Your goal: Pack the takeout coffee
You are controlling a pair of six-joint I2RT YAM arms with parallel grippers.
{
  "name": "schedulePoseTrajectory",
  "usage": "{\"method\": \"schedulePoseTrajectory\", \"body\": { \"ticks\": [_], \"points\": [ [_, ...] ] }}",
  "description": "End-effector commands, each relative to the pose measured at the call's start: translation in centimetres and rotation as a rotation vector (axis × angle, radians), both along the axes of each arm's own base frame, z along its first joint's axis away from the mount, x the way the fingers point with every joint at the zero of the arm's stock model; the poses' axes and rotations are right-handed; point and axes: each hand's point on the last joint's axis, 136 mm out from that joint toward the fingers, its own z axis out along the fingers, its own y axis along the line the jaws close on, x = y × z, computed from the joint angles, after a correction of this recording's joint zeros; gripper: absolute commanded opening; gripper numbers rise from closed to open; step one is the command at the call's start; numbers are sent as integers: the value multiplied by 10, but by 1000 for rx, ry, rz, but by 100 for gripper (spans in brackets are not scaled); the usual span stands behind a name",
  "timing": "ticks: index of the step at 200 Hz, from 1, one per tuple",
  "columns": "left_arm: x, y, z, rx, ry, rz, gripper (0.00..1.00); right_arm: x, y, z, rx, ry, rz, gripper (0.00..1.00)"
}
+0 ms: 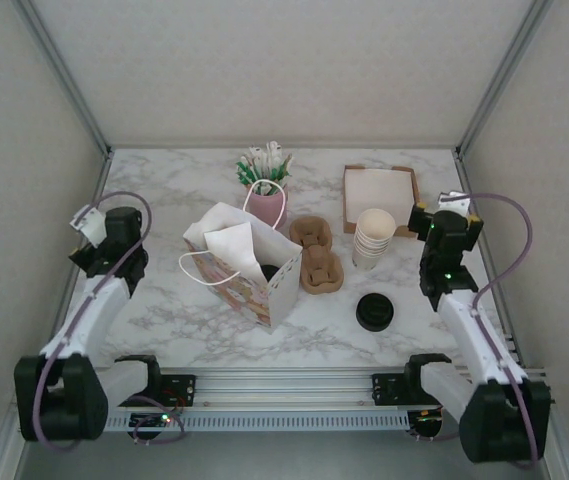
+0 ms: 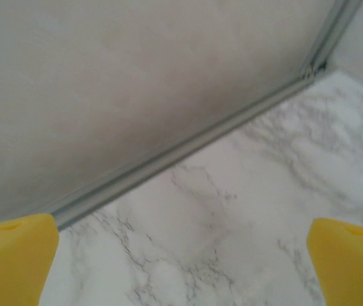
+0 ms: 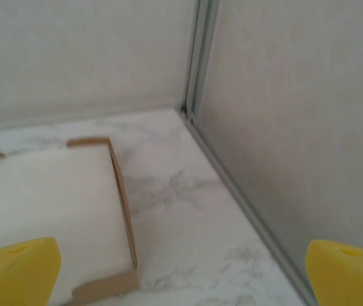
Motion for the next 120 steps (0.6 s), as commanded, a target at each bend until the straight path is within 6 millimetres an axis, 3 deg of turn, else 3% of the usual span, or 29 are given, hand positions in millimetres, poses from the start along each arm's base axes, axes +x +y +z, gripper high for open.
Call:
{"method": "schedulePoseTrajectory", "body": {
  "ticks": [1,12,25,31,55,102,120],
  "points": [
    [24,-9,-23,3,25,-100,100,18,19,-29,86,-27,100,99],
    [28,-11,-40,-3,59,-122,100,19,25,-53,112,-6,125,99],
    [30,-14,-57,-7,82,-145,100,19,29,-65,142,-9,143,99],
    [32,-17,-63,-8,86,-168,100,13,31,-82,147,20,151,99],
    [42,-32,-73,-19,78,-285,100,9,36,-107,137,52,183,99],
    [66,-62,-64,-9,-49,-497,100,28,45,-108,157,18,233,99],
    [75,-76,-67,-24,-35,-581,100,36,49,-121,157,30,255,99]
  ]
}}
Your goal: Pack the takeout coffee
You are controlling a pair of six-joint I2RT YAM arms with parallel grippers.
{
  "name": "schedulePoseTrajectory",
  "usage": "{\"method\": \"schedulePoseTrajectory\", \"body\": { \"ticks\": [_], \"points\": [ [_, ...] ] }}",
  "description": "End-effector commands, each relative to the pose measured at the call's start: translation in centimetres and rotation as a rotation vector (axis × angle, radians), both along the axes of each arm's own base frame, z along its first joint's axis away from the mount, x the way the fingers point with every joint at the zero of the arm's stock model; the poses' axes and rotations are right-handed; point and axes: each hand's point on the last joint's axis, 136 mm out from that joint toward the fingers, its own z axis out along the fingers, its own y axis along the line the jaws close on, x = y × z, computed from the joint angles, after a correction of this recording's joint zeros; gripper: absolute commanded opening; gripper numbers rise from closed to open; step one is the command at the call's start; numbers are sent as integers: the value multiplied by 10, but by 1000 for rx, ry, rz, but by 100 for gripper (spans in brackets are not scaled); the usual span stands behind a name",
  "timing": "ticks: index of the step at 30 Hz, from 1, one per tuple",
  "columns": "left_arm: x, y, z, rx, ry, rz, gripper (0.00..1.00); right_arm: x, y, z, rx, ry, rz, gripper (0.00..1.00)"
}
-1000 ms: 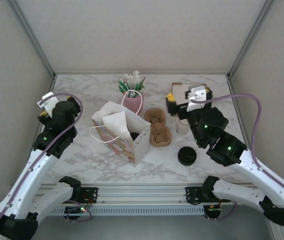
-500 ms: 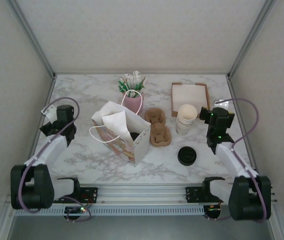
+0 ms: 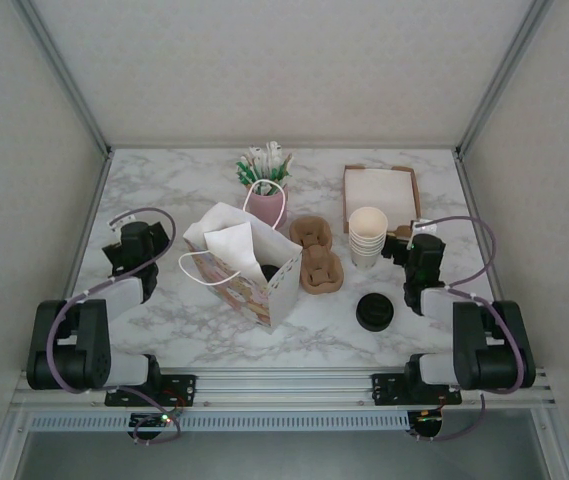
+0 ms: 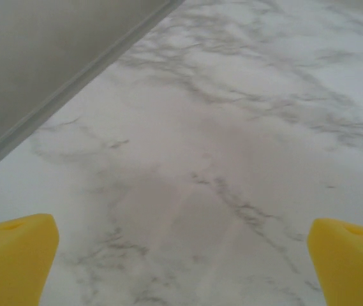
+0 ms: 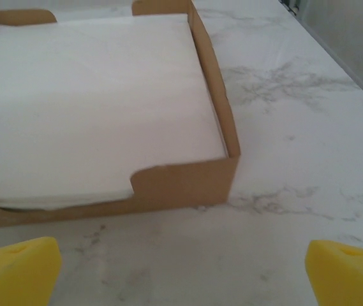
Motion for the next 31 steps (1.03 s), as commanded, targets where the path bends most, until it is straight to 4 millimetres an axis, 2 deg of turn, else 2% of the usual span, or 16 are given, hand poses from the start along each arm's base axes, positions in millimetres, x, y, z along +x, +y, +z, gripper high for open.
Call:
{"method": "schedulePoseTrajectory", "body": {
  "ticks": [1,4,6,7,31],
  "points": [
    [21,-25,9,-11,-62,-168,100,20,8,8,23,-77,42,99],
    [24,-41,1,-21,-120,-253,100,24,14,-4,24,-57,77,99],
    [26,-53,-11,13,-107,-296,100,24,15,-4,24,-61,82,99],
    [28,-57,-10,32,-118,-304,100,24,15,-4,24,-59,82,99],
    [28,-58,-12,28,-101,-307,100,25,18,-5,4,-53,91,99]
  ]
}}
